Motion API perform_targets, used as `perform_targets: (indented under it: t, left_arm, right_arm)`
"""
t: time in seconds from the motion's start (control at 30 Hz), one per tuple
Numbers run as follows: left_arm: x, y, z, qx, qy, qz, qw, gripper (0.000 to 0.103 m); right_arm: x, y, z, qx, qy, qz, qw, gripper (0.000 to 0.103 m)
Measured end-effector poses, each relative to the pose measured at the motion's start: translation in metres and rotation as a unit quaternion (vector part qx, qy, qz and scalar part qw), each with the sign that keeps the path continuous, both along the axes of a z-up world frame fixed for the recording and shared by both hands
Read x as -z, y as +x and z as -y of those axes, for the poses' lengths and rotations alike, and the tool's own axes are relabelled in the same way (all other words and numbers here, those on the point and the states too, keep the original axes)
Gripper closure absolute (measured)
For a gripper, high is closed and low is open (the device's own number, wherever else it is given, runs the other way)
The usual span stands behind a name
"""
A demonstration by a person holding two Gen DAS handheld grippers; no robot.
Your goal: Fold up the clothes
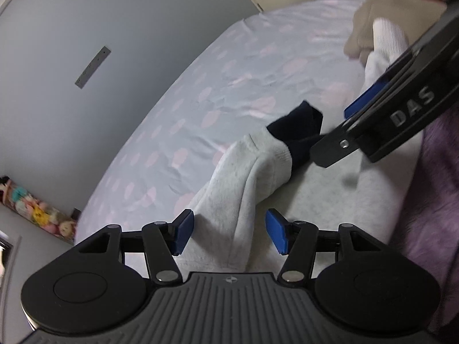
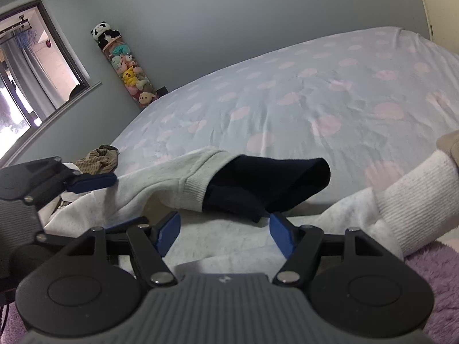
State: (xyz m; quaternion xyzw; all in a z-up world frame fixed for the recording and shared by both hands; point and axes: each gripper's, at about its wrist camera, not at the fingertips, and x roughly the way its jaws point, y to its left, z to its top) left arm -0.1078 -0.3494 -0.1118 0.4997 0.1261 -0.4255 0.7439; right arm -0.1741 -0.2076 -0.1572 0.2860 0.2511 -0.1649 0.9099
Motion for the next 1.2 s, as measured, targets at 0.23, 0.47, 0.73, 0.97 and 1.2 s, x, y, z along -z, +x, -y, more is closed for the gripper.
perform_targets:
  t: [0.23,0.47,0.73,0.97,1.2]
  left_arm:
    - [-0.004,0.008,0.005,-0.019,-0.003,-0.016,0.9997,0.095]
    - [-0.039,0.031,-0.012,-0.054,-0.059,-0.039,0.996,0.099]
    - [-0.094,0.091,-0.076,-0.164,-0.127,-0.04,0.9774,0.099]
    - [-0.101,0.134,-0.151,-0.265,-0.144,-0.062,0.9514,0.099]
    - [-0.085,0.159,-0.217,-0.373,-0.139,-0.095,0.9123,0.099]
  right_arm:
    - [0.006,0.004,0.002,-0.009,0.008,0.006,1.0,0.03]
    - [0.008,0.007,0.004,-0.013,0.013,0.01,1.0,0.029]
    - [-0.004,0.015,0.006,-0.031,-0.005,0.011,0.999,0.028]
    - [-0.028,0.041,0.012,-0.083,-0.072,0.004,0.994,0.028]
    - [-0.042,0.099,0.021,-0.153,-0.155,-0.029,0.976,0.031]
